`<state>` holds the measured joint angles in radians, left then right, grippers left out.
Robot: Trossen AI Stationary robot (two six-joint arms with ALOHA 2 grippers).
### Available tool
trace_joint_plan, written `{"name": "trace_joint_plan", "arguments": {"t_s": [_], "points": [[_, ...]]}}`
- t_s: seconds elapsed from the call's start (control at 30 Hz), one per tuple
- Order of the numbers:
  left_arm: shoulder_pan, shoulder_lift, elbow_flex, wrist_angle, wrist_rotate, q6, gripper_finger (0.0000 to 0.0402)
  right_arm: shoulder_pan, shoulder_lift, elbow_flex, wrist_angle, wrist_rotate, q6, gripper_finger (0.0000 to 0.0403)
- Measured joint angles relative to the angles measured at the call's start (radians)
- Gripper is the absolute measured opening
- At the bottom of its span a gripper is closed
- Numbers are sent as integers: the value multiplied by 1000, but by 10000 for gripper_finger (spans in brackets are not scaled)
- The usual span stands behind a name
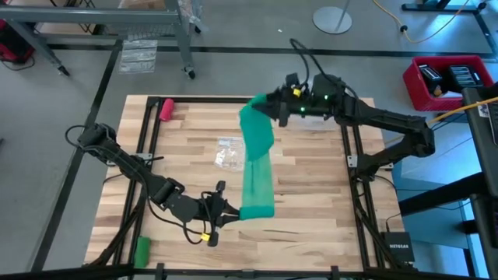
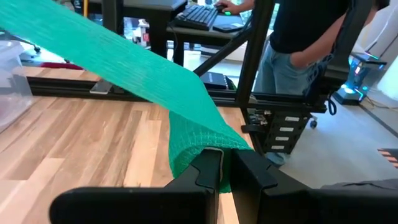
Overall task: Roll bandage
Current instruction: Roll the green bandage
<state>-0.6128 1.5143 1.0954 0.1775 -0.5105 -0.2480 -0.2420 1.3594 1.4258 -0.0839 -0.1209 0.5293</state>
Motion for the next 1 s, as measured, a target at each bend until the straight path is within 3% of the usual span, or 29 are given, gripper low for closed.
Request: {"name": "trace_joint_plan", "arguments": {"t_s": [0.13,0.3,0.53,0.63,0.77,0.87,1.0], "points": [[-1,0,0,-15,-4,-20,17,-40,0,0,-111,57,-252,257],[2,0,0,-4,-3,-56,17,-39,18,-1,-136,122,-266,257],[8,0,0,-4,5,-121,17,-40,26,0,-170,40,-251,257],[8,0,0,-80,-13,-144,17,-36,26,0,-246,16,-272,257],[13,0,-10,-220,-73,-227,17,-9,48,0,-364,105,-309,257],[26,0,-83,-148,-80,-284,16,8,81,-32,-348,132,-321,257],[53,0,-233,35,-53,-408,5,6,139,-97,-252,93,-290,257]]}}
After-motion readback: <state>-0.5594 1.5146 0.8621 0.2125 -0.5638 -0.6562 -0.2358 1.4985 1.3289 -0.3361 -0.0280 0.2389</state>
